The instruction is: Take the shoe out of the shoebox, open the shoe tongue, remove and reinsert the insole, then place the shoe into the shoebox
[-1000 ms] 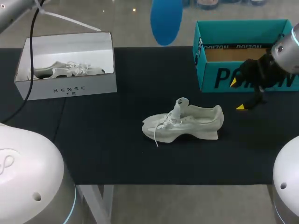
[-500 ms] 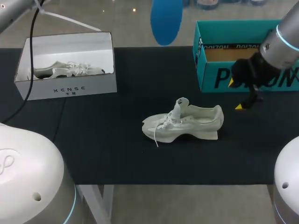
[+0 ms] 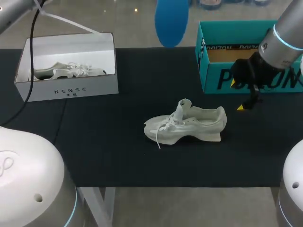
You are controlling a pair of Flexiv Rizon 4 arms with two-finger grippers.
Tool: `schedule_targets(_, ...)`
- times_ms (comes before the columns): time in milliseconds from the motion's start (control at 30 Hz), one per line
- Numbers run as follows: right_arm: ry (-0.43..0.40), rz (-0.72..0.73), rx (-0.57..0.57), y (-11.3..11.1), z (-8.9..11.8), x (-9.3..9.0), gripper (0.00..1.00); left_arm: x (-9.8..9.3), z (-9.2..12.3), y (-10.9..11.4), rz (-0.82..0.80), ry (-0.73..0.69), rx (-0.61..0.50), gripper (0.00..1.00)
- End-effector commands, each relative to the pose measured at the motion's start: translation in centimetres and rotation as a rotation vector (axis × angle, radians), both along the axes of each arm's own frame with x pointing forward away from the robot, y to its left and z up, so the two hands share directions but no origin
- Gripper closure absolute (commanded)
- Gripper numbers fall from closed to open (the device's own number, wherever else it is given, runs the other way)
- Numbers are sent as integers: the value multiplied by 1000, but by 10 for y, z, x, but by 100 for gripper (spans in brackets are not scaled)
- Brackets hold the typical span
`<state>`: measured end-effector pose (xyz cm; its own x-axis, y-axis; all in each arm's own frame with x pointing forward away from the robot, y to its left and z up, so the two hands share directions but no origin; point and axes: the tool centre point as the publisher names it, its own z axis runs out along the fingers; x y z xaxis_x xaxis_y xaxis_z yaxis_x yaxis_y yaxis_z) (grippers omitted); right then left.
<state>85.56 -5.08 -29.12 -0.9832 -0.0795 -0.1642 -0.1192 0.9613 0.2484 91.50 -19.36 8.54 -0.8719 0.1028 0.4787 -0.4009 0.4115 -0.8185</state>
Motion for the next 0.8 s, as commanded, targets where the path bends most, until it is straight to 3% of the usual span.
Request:
schedule_targets(33,0,-1,-3,0,0,0,0,8,-2,13,38,11,-7,100)
schedule_targets(400,0,-1,-3,0,0,0,0,15,-1,16,43,21,-28,100)
schedule_targets(800,-8,-50,-66,41,15,4,0,15,-1,16,43,21,-28,100)
